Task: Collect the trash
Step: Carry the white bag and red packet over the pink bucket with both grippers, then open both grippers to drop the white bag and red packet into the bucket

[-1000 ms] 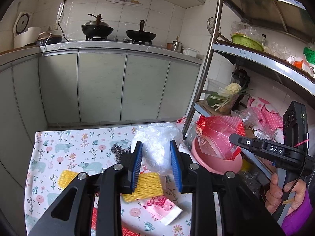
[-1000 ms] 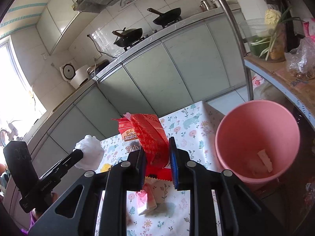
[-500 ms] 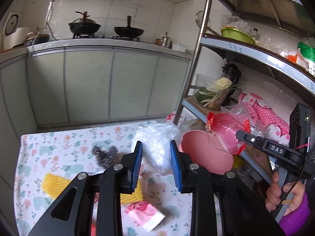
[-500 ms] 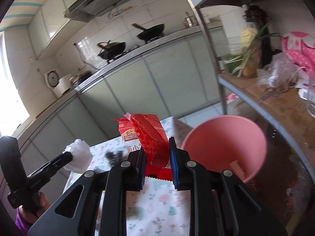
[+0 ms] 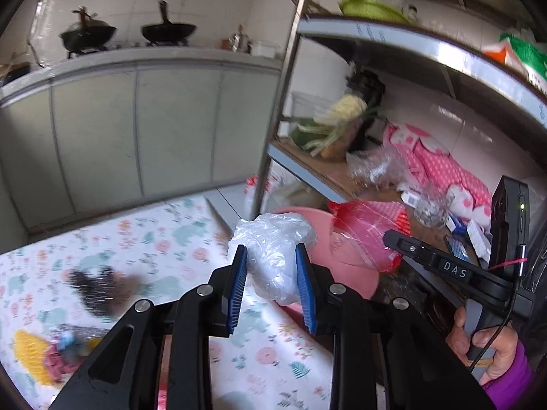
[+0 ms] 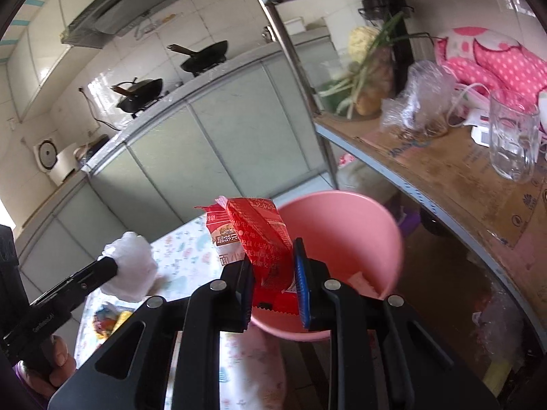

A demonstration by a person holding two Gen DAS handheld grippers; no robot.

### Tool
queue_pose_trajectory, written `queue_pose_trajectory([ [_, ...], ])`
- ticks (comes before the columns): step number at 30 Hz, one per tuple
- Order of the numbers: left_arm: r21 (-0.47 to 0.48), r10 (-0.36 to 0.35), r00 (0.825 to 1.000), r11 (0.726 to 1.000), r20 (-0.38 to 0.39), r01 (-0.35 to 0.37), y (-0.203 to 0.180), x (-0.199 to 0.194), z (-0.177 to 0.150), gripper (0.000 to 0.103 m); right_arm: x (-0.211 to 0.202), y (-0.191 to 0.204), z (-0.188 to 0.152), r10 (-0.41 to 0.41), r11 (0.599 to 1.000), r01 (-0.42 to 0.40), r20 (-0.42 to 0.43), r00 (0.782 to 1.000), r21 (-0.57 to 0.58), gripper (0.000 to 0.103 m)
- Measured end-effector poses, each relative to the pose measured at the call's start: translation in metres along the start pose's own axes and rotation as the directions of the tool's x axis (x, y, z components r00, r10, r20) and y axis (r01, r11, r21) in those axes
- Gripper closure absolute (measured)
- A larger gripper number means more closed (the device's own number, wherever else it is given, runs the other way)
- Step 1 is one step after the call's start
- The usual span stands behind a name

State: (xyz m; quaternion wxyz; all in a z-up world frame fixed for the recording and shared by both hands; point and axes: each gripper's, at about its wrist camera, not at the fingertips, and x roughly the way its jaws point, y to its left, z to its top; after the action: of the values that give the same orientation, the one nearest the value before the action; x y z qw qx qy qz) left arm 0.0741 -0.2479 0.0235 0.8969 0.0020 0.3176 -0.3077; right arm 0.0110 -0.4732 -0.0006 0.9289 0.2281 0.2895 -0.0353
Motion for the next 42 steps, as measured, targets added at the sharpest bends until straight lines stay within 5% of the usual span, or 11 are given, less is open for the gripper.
queue_pose_trajectory([
  [18, -0.02, -0.07, 0.973, 0.998, -0.219, 0.067, -0.033, 0.117, -0.024, 0.072, 0.049, -0.039, -0.01, -0.078, 0.996, 0.08, -0.077, 0.994, 0.036, 0.081],
  [26, -0.051, -0.08, 0.966, 0.996, -0.246, 0.069, -0.031, 0.123, -0.027, 0.059, 0.06, -0.043, -0.011, -0.084, 0.995, 0.089, -0.1, 0.991, 0.047, 0.065],
  [42, -0.067, -0.1, 0.978, 0.994, -0.184, 0.089, -0.026, 0.088, -0.018, 0.058, 0.045, -0.026, -0.008, -0.079, 0.997, 0.079, -0.08, 0.994, 0.002, 0.057],
])
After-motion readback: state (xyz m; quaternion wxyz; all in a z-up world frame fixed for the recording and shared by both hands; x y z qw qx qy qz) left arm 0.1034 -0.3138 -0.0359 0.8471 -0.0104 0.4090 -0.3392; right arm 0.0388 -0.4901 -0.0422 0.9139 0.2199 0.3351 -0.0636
